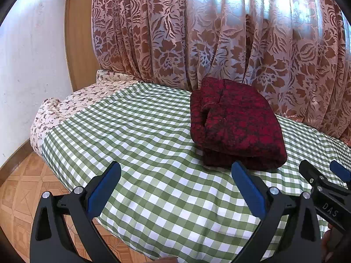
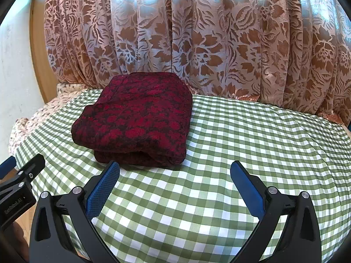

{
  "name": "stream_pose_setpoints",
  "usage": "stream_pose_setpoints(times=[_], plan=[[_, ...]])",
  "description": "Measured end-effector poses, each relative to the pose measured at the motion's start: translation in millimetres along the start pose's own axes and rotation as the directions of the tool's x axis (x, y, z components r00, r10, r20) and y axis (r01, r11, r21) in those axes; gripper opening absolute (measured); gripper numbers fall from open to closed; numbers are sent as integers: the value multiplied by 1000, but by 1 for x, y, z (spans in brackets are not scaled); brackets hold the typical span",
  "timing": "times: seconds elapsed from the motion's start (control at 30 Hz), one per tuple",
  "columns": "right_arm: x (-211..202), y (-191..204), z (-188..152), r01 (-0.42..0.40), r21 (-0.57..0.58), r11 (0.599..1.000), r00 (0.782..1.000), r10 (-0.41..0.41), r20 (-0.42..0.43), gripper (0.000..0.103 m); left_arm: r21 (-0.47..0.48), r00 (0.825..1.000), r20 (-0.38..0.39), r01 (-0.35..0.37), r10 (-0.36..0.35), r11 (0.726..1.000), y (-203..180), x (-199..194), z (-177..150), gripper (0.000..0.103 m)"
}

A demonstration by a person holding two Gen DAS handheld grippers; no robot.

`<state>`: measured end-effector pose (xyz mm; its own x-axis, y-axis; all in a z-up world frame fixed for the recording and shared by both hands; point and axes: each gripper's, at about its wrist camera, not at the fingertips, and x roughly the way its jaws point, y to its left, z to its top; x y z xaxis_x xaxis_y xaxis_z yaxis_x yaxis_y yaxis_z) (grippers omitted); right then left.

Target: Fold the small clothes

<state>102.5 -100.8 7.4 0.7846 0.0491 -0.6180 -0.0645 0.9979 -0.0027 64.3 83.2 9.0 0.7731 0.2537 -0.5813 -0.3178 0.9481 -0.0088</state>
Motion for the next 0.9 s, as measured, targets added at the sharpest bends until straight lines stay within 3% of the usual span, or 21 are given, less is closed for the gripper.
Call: stream_pose_setpoints(times=[0.9], plan=[[-2,3,1,2,-10,1000,1000,-2,9,100,-5,1000,-1,-2,2,1000,-5,-3,-3,101]])
